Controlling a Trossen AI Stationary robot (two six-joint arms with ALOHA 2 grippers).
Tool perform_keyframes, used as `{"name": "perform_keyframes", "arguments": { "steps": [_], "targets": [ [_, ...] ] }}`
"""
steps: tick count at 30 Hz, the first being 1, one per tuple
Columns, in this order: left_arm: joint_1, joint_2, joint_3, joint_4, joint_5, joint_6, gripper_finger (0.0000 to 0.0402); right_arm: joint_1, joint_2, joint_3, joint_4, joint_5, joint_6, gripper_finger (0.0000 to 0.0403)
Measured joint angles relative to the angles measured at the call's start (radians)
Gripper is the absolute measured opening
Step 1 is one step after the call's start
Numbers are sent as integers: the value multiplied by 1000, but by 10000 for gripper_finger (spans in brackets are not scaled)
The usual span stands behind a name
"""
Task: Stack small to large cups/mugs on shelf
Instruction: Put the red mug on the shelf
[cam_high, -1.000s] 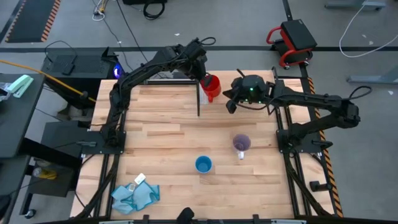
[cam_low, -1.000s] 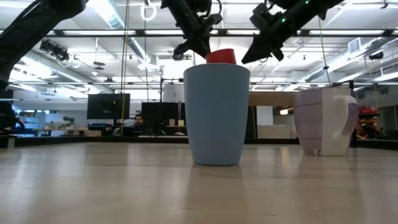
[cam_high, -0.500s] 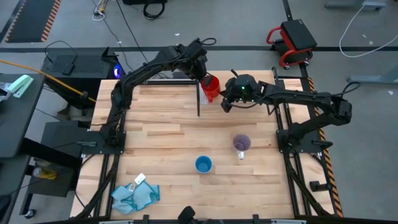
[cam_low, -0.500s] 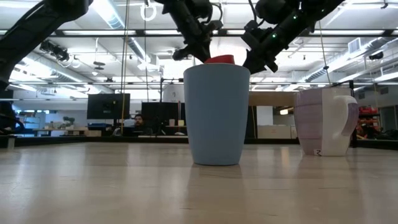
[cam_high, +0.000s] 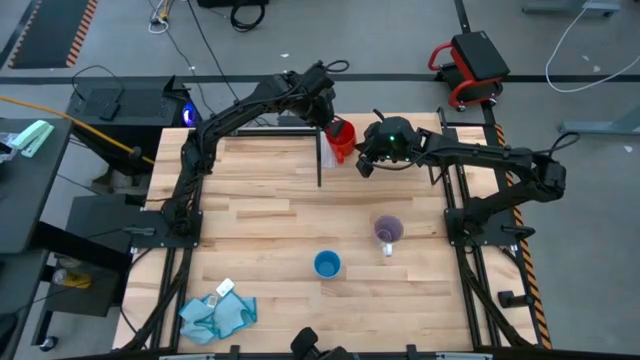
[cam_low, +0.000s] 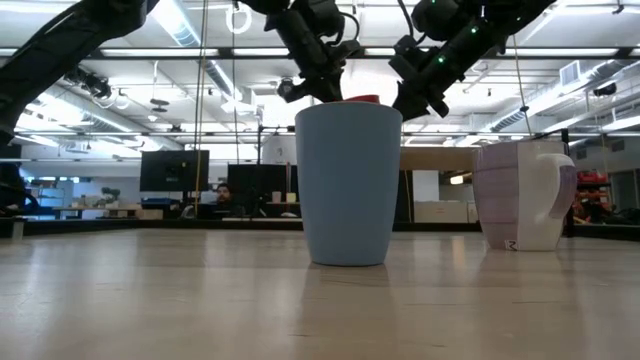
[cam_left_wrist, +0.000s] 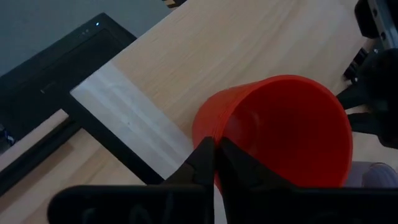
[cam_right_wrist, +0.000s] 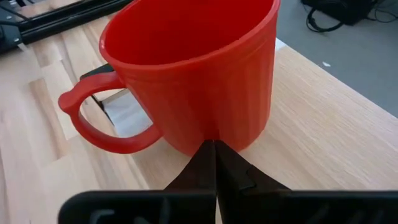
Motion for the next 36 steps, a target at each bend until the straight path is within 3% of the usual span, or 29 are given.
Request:
{"name": "perform_keyframes", "arguments": {
  "steps": [28, 36],
  "targets": [
    [8, -6, 13, 56, 4, 4, 109, -12, 0, 0, -35, 23, 6, 0],
    [52, -85, 16, -42, -32, 51, 110, -13, -28, 0, -48, 34, 2, 0]
  ]
}}
